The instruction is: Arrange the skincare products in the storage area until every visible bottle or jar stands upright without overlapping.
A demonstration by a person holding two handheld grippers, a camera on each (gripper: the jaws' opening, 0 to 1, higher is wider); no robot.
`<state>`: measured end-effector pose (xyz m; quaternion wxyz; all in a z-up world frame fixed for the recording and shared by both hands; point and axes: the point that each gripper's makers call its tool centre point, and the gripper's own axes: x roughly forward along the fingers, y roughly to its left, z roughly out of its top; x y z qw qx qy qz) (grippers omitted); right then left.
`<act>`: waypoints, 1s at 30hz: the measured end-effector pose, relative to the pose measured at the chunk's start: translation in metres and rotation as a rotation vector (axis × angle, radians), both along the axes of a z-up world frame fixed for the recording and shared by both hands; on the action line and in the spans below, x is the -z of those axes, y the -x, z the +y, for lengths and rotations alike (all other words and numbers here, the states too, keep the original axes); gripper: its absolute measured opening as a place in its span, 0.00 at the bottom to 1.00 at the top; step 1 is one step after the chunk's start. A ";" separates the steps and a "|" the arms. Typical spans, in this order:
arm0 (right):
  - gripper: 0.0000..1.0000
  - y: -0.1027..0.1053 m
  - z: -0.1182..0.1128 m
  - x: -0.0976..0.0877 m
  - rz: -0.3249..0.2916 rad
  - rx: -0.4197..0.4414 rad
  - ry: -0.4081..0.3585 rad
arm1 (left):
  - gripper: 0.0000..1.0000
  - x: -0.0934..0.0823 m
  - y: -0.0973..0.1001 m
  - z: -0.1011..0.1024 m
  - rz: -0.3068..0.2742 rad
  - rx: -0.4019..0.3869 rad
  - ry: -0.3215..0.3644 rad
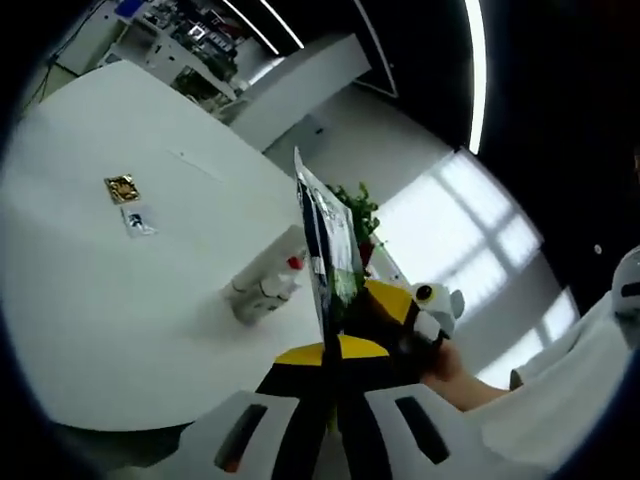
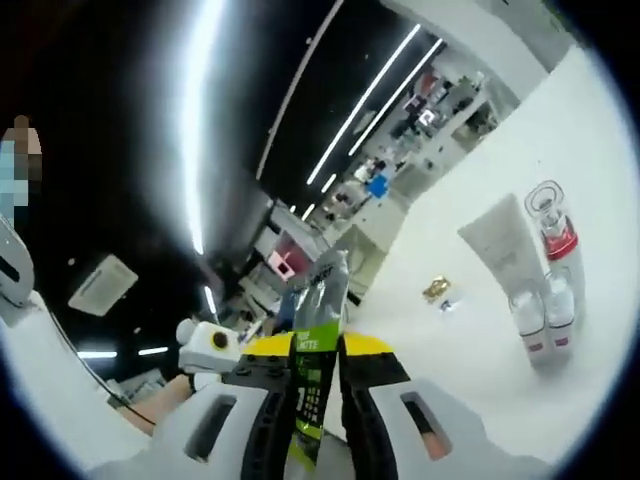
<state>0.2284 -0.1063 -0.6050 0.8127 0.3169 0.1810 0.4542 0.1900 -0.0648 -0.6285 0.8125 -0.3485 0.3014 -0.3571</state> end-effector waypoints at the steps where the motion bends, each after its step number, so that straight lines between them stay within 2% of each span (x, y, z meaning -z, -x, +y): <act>1: 0.26 0.003 0.001 0.000 -0.013 -0.011 0.014 | 0.00 0.001 0.000 0.000 0.006 -0.001 0.003; 5: 0.46 0.013 0.006 0.000 -0.090 -0.061 0.081 | 0.00 0.006 0.000 -0.001 0.024 -0.001 0.009; 9: 0.66 0.021 0.010 0.004 -0.181 -0.095 0.182 | 0.00 0.008 -0.001 -0.001 0.033 0.001 0.019; 12: 0.74 0.025 0.009 0.014 -0.192 -0.110 0.253 | 0.00 0.010 -0.002 -0.003 0.040 0.003 0.031; 17: 0.79 0.026 0.002 0.022 -0.210 -0.114 0.307 | 0.00 0.019 -0.004 -0.002 0.062 0.003 0.013; 21: 0.84 0.025 -0.007 0.032 -0.238 -0.119 0.403 | 0.00 0.026 -0.003 -0.001 0.082 0.003 0.004; 30: 0.90 0.021 -0.030 0.045 -0.239 -0.092 0.489 | 0.00 0.038 -0.006 0.000 0.117 0.001 -0.008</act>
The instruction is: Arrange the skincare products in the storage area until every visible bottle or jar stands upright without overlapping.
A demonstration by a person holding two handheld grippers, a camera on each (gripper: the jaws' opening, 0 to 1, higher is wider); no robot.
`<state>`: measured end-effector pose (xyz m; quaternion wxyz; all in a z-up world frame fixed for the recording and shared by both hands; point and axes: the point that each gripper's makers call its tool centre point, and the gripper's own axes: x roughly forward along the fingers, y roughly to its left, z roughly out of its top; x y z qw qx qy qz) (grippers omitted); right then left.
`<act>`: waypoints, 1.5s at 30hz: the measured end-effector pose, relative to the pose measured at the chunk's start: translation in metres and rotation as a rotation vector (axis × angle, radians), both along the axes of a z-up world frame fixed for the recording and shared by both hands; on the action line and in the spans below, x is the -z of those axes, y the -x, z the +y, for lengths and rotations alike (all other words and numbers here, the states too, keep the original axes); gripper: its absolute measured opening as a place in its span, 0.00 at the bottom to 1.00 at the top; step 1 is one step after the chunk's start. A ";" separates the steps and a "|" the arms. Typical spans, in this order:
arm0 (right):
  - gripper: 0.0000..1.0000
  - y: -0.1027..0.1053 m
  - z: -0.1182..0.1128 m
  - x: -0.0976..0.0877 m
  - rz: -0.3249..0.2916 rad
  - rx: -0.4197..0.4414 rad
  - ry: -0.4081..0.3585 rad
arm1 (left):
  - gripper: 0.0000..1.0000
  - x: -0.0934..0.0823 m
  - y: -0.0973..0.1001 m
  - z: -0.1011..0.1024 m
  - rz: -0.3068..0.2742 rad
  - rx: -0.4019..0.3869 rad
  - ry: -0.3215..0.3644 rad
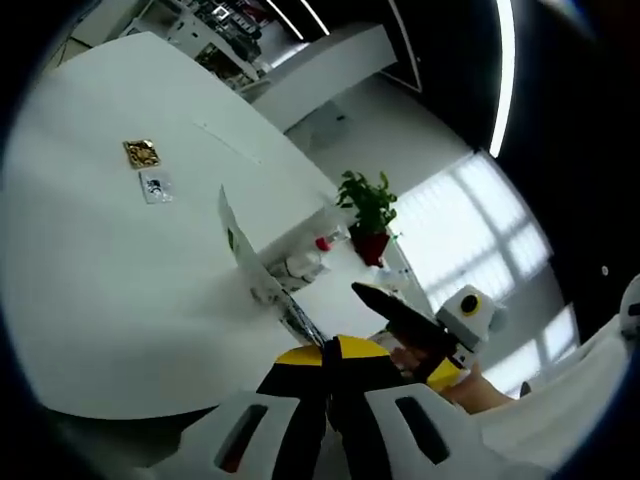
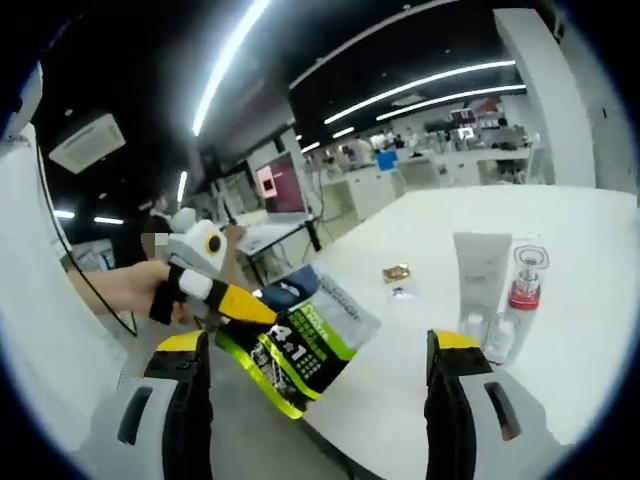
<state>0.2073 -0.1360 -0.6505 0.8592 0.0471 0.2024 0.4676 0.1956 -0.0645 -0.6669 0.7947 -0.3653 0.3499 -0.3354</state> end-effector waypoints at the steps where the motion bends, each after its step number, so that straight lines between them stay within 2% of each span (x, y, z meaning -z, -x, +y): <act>1: 0.91 -0.001 -0.003 0.001 -0.002 0.005 0.007 | 0.00 0.001 0.000 0.000 0.003 0.001 -0.001; 8: 0.99 -0.010 -0.022 0.009 -0.008 0.046 0.059 | 0.00 0.009 -0.003 -0.004 0.020 0.015 -0.008; 15: 0.99 -0.015 -0.034 0.021 0.007 0.063 0.093 | 0.00 0.020 -0.010 -0.005 0.029 0.030 -0.035; 18: 0.99 -0.017 -0.037 0.022 -0.002 0.070 0.111 | 0.00 0.025 -0.015 -0.006 0.036 0.039 -0.050; 21: 0.99 -0.022 -0.046 0.025 -0.036 0.079 0.174 | 0.00 0.028 -0.020 -0.008 0.039 0.047 -0.057; 24: 0.99 -0.020 -0.046 0.026 -0.029 0.075 0.178 | 0.00 0.031 -0.025 -0.010 0.043 0.060 -0.066; 26: 0.99 -0.021 -0.045 0.024 -0.004 0.090 0.116 | 0.00 0.033 -0.029 -0.012 0.044 0.066 -0.071; 33: 0.99 -0.022 -0.052 0.027 -0.015 0.116 0.157 | 0.00 0.043 -0.045 -0.017 0.054 0.083 -0.096; 37: 0.99 -0.022 -0.051 0.029 -0.009 0.118 0.163 | 0.00 0.056 -0.052 -0.020 0.065 0.094 -0.124; 45: 0.99 -0.023 -0.053 0.031 0.001 0.130 0.168 | 0.00 0.098 -0.060 -0.014 0.123 0.079 -0.207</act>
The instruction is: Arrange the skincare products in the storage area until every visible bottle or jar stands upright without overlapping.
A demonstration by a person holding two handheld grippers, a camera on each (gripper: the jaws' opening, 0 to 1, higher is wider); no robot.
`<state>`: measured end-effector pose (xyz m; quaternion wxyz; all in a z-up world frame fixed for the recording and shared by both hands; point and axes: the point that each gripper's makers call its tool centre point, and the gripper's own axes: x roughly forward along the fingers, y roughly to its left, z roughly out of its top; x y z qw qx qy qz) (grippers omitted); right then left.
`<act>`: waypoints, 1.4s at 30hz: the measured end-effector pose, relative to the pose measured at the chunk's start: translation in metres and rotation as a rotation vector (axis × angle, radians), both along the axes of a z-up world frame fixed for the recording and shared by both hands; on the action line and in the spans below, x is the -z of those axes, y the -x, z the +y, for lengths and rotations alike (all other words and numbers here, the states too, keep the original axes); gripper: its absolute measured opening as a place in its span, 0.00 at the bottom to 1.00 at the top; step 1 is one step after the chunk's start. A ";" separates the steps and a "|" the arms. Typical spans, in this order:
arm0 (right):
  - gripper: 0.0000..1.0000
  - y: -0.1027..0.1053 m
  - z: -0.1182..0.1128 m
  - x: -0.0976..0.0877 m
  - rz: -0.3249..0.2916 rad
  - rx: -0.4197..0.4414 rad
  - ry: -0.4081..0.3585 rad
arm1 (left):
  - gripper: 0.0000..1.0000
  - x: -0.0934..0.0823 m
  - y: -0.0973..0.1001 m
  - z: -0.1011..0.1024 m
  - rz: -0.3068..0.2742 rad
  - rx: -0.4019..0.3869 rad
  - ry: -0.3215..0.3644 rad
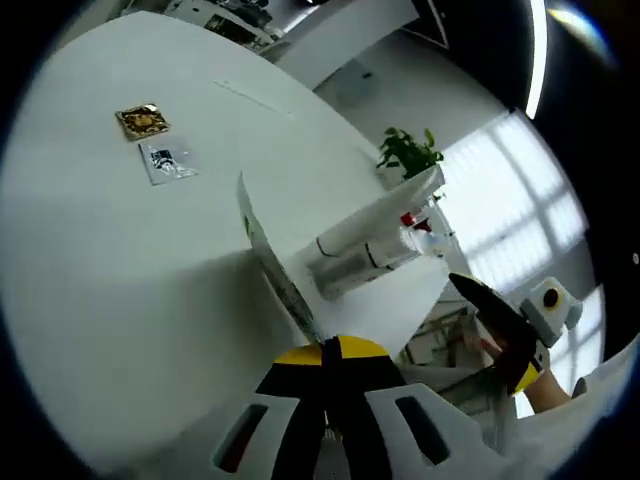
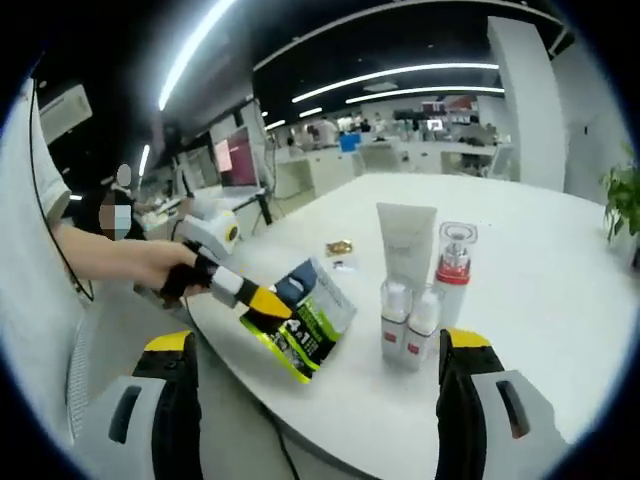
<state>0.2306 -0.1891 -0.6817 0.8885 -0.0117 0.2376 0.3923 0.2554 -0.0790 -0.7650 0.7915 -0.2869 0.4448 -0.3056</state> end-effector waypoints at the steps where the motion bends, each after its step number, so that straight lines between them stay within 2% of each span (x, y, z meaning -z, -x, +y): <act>1: 0.99 0.000 0.000 0.000 0.000 0.003 0.000 | 0.00 0.002 0.000 0.000 0.001 0.001 -0.004; 5: 0.99 -0.001 -0.001 0.001 0.006 0.008 -0.002 | 0.00 0.013 -0.002 0.002 0.009 0.002 -0.054; 12: 0.99 -0.002 -0.001 0.003 0.015 0.013 -0.003 | 0.00 0.018 -0.015 0.003 0.008 -0.023 -0.091; 19: 0.99 -0.002 -0.002 0.003 0.019 0.020 -0.004 | 0.01 0.037 -0.024 0.008 -0.015 0.043 -0.238; 25: 0.99 -0.002 -0.002 0.003 0.021 0.021 -0.003 | 0.05 0.046 -0.035 0.014 -0.117 0.135 -0.414; 30: 0.99 -0.002 -0.003 0.004 0.023 0.023 0.000 | 0.11 0.049 -0.043 0.013 -0.203 0.198 -0.524; 34: 0.99 -0.002 -0.004 0.005 0.025 0.025 -0.002 | 0.16 0.052 -0.041 0.018 -0.230 0.236 -0.595; 42: 0.99 -0.003 -0.004 0.004 0.027 0.027 -0.003 | 0.19 0.062 -0.039 0.025 -0.253 0.282 -0.671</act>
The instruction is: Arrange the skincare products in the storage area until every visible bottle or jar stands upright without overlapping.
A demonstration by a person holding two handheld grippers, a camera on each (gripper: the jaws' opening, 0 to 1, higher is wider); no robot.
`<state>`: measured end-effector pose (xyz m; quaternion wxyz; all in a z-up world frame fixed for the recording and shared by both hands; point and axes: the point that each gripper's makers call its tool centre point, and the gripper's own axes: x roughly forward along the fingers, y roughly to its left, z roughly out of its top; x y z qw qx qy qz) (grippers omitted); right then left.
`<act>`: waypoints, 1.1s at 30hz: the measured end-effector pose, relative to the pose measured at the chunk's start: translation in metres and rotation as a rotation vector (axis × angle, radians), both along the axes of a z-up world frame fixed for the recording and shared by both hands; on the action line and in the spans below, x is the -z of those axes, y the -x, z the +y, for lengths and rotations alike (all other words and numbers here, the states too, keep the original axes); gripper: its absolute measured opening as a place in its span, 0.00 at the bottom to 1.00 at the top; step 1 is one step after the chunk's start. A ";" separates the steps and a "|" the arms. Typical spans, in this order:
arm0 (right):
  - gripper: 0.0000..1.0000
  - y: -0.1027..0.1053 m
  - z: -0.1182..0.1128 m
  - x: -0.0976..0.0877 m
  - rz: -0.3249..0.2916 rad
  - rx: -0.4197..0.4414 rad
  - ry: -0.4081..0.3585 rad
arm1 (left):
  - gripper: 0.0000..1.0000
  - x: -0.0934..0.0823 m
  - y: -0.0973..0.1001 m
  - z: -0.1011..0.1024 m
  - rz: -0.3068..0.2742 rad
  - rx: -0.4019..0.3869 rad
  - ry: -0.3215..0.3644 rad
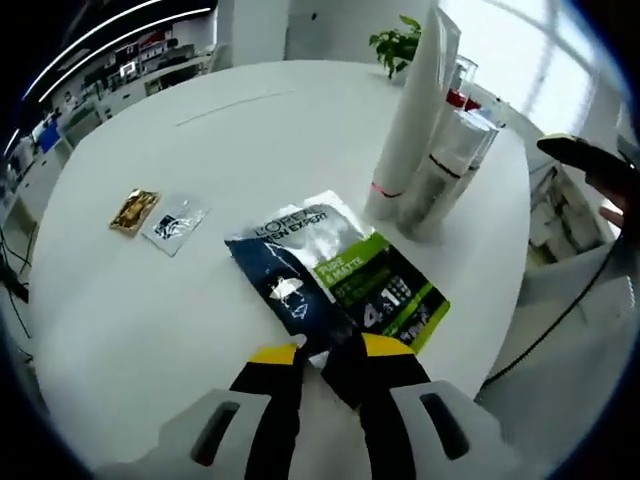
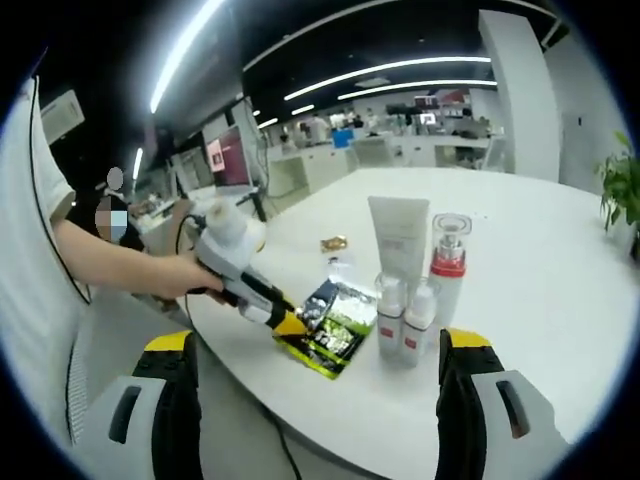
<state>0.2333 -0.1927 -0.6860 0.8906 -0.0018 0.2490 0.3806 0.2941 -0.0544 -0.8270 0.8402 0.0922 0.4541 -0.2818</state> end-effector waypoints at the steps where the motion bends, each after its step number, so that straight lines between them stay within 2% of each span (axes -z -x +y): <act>1: 0.99 0.000 0.000 0.000 0.000 0.000 0.000 | 0.21 0.000 0.000 -0.001 -0.005 0.007 -0.012; 5: 0.99 0.000 0.000 0.000 0.003 -0.001 0.000 | 0.26 -0.003 -0.001 0.000 -0.033 0.048 -0.040; 7: 0.99 0.000 0.000 0.001 0.004 -0.002 0.001 | 0.30 -0.007 -0.004 -0.002 -0.073 0.083 -0.034; 12: 0.99 0.000 0.000 0.001 0.004 0.000 0.000 | 0.34 -0.016 -0.012 -0.019 -0.186 0.249 -0.033; 16: 0.99 0.000 0.000 0.001 0.005 0.002 0.000 | 0.37 -0.013 -0.014 -0.040 -0.238 0.378 -0.012; 24: 0.99 -0.001 -0.001 0.001 0.007 0.010 0.000 | 0.43 -0.004 -0.031 -0.044 -0.252 0.443 -0.019; 33: 0.99 -0.001 -0.001 0.002 0.010 0.010 0.009 | 0.44 -0.002 -0.035 -0.041 -0.221 0.488 -0.011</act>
